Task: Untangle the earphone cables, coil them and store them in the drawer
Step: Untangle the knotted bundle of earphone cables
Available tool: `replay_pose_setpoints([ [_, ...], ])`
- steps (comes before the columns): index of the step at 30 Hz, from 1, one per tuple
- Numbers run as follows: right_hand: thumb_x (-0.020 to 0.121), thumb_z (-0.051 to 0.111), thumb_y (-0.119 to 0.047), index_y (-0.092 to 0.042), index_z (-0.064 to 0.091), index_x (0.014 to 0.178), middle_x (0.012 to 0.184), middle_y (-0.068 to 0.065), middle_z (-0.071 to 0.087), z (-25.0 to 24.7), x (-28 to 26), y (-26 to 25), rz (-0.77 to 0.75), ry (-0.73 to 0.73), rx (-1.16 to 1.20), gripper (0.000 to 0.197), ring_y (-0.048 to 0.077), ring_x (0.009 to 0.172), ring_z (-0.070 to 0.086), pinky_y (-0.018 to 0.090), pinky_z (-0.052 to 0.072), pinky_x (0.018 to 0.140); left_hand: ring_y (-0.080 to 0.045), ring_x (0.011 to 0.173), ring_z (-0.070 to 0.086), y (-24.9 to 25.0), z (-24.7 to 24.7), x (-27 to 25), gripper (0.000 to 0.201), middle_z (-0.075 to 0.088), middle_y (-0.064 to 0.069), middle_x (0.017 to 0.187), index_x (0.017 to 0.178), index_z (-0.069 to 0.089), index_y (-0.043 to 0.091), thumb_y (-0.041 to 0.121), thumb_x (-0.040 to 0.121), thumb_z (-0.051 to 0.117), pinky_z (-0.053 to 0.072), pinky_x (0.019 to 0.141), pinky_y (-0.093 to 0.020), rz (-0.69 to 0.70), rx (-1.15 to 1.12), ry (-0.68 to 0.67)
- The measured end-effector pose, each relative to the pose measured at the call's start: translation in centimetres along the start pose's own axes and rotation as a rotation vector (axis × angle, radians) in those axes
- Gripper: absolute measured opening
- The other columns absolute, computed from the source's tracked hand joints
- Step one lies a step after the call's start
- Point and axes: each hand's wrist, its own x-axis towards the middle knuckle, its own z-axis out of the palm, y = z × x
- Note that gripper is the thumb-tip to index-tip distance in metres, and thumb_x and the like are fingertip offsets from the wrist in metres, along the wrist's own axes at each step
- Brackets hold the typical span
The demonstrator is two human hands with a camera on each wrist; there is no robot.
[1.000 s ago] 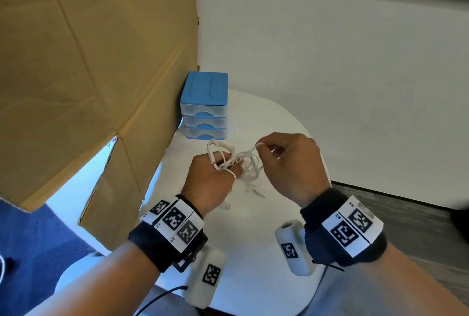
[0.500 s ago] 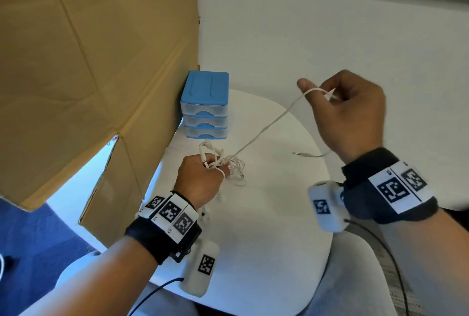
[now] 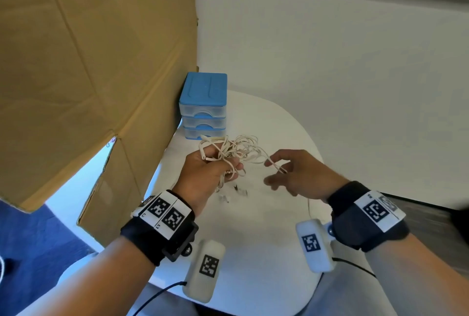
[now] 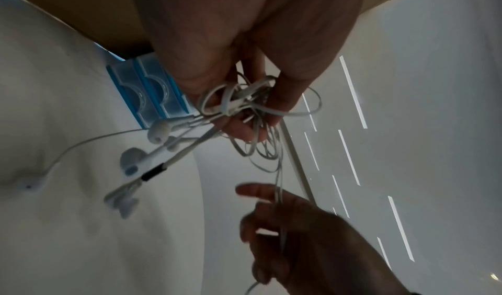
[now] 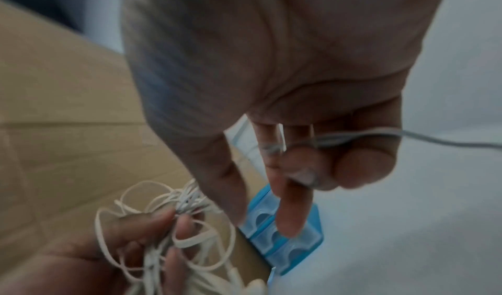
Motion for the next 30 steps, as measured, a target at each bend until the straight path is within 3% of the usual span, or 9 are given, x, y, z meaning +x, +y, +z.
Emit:
replay_pose_setpoints([
  [2,0.080,0.080,-0.026,-0.012,0.065,0.101,0.071,0.008,0.072,0.6,0.1,-0.6,-0.020,0.000,0.188,0.029,0.017,0.051,0.045,0.026,0.039,0.051,-0.016,0.074,0.071,-0.1,0.1,-0.1,0.023,0.074,-0.005,0.079,0.092,0.072,0.013,-0.007,0.087,0.061,0.057,0.073,-0.030,0.012,0.016,-0.028],
  [5,0.081,0.079,-0.026,-0.008,0.065,0.092,0.067,0.010,0.068,0.5,0.2,-2.1,-0.091,0.112,0.377,0.025,0.017,0.047,0.042,0.028,0.036,0.049,-0.016,0.075,0.072,-0.1,0.3,-0.4,0.028,0.074,-0.005,0.084,0.096,0.070,0.013,-0.010,0.088,0.058,0.058,0.074,-0.030,0.028,0.049,-0.072],
  [10,0.085,0.075,-0.025,-0.016,0.070,0.085,0.061,-0.003,0.061,0.1,0.5,-3.3,-0.299,0.435,0.141,0.010,0.005,0.049,0.049,0.022,0.041,0.056,-0.021,0.077,0.074,0.1,0.2,-0.4,0.028,0.075,-0.009,0.089,0.105,0.068,0.007,-0.012,0.088,0.056,0.059,0.068,-0.026,0.012,0.009,-0.097],
  [15,0.089,0.069,-0.022,-0.022,0.076,0.080,0.075,-0.010,0.070,0.3,0.6,-3.4,-0.372,0.375,-0.108,0.011,-0.004,0.059,0.054,0.020,0.038,0.065,-0.025,0.079,0.074,0.6,0.1,-0.4,0.027,0.075,-0.013,0.091,0.100,0.068,0.005,-0.011,0.089,0.049,0.060,0.069,-0.028,-0.069,-0.093,-0.145],
  [19,0.090,0.067,-0.026,-0.025,0.077,0.086,0.086,-0.011,0.070,-0.2,0.7,-4.0,-0.347,0.352,-0.217,0.011,0.004,0.076,0.058,0.025,0.045,0.072,-0.019,0.068,0.072,0.7,0.1,-0.6,0.023,0.073,-0.008,0.086,0.102,0.069,0.007,-0.007,0.091,0.055,0.055,0.059,-0.022,-0.054,-0.032,-0.174],
  [22,0.091,0.065,-0.027,-0.026,0.077,0.086,0.086,-0.014,0.070,-0.9,0.8,-4.5,-0.329,0.295,-0.212,0.012,0.004,0.078,0.060,0.026,0.049,0.077,-0.015,0.060,0.068,0.5,0.4,-0.7,0.013,0.073,-0.007,0.087,0.101,0.069,0.007,0.004,0.091,0.062,0.050,0.053,-0.021,-0.059,0.022,-0.176],
  [24,0.092,0.065,-0.025,-0.026,0.076,0.084,0.081,-0.016,0.070,-1.2,0.8,-4.5,-0.321,0.241,-0.204,0.014,0.002,0.071,0.061,0.023,0.049,0.072,-0.014,0.056,0.065,0.6,0.5,-0.8,0.011,0.074,-0.007,0.088,0.099,0.069,0.008,0.013,0.090,0.065,0.047,0.050,-0.020,-0.077,0.030,-0.173],
  [28,0.094,0.062,-0.018,-0.014,0.077,0.085,0.067,-0.012,0.065,-1.4,0.6,-4.1,-0.302,0.148,-0.144,0.017,-0.002,0.047,0.051,0.007,0.036,0.051,-0.013,0.048,0.060,0.8,0.4,-0.8,0.015,0.072,-0.005,0.076,0.088,0.071,0.012,0.026,0.089,0.066,0.043,0.044,-0.020,-0.111,0.017,-0.138],
  [30,0.094,0.062,-0.015,-0.010,0.076,0.086,0.065,-0.009,0.064,-1.4,0.5,-3.7,-0.276,0.108,-0.091,0.017,-0.002,0.047,0.049,0.008,0.037,0.051,-0.013,0.047,0.058,0.9,0.4,-0.8,0.019,0.070,-0.003,0.071,0.086,0.070,0.012,0.029,0.090,0.065,0.041,0.043,-0.019,-0.120,0.018,-0.135],
])
